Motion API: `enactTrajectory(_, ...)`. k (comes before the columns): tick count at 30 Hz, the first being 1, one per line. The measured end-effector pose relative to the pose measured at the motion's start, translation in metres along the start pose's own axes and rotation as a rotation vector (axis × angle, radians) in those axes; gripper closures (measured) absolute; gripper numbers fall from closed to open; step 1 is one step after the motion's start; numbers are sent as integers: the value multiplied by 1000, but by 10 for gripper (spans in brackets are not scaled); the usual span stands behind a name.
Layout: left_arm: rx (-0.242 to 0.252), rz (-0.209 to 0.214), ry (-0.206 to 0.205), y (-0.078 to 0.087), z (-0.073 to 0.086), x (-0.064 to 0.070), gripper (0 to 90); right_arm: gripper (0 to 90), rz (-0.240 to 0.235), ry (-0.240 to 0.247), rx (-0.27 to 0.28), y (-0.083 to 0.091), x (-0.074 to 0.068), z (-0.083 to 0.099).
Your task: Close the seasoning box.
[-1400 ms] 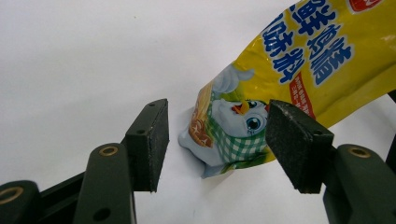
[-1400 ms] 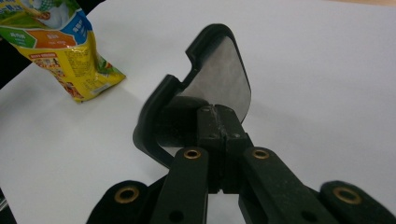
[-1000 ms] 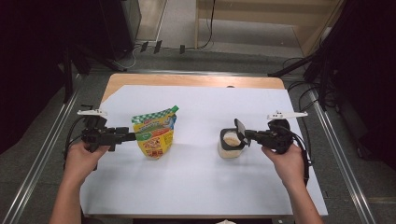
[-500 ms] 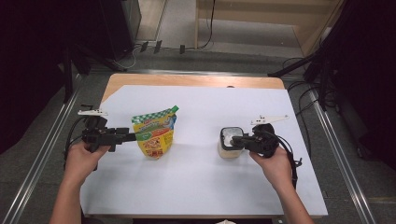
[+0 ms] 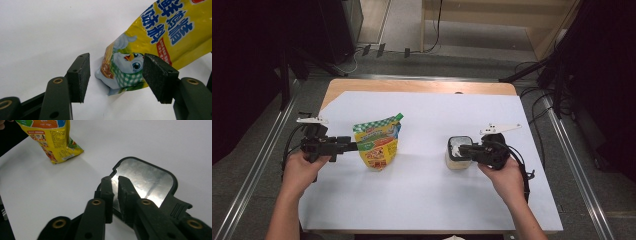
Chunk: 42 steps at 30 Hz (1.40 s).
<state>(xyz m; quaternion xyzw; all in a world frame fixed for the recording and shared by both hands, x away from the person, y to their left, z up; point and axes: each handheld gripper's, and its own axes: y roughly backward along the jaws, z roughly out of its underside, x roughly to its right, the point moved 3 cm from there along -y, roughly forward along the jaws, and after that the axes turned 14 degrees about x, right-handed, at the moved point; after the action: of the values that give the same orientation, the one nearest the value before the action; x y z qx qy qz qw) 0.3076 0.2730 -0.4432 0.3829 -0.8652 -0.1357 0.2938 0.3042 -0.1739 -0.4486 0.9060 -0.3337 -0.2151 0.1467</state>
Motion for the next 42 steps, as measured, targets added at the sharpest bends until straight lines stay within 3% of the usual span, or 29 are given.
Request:
enactTrajectory(3, -6, -1, 0, -1, 0, 0, 402, 766, 5, 24, 15, 3, 1, -2)
enactTrajectory(16, -9, 3, -1, -3, 1, 1, 398, 580, 33, 6, 45, 14, 15, -2)
enactTrajectory(26, -13, -3, -2, -4, 2, 0, 398, 506, 83, 15, 62, 27, 31, 2)
enactTrajectory(36, -9, -6, -1, -3, 2, -1, 397, 479, 133, -5, 85, 40, 48, 8)
enactTrajectory(42, -12, -11, -1, -2, 3, -2, 397, 399, 166, -23, 94, 45, 60, 13)
